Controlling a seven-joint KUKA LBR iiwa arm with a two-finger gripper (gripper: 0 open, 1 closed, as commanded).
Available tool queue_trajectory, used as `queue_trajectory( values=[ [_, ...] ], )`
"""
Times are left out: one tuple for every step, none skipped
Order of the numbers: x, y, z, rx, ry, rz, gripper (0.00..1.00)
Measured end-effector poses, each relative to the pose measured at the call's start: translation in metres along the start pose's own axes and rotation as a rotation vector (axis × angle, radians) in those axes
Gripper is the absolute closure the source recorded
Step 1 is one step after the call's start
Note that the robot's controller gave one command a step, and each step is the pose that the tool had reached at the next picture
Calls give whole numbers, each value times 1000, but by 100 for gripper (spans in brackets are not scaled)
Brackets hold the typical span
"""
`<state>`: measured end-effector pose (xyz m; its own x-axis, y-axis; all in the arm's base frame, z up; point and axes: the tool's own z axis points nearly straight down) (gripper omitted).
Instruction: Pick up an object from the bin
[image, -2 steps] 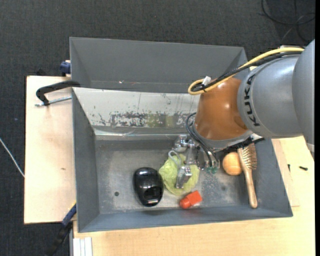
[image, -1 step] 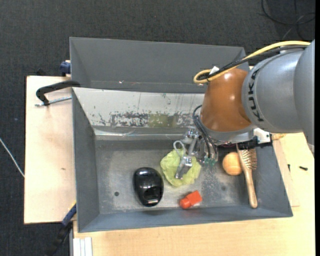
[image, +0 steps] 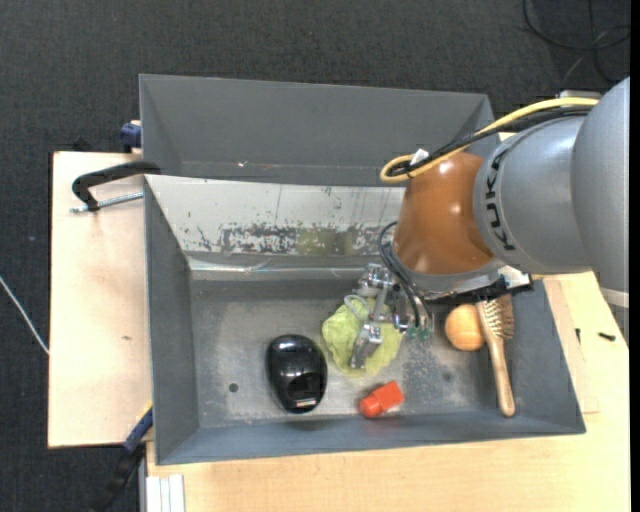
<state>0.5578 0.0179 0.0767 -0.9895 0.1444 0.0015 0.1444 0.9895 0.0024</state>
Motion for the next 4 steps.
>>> queue_trajectory(
  values=[
    [-4, -16, 2, -6, -2, 262, 100],
    [-4, -16, 2, -6, -2, 262, 100],
    [-4, -16, 0, -5, -2, 261, 100],
    [-2, -17, -11, 0, 2, 261, 100]
  ],
)
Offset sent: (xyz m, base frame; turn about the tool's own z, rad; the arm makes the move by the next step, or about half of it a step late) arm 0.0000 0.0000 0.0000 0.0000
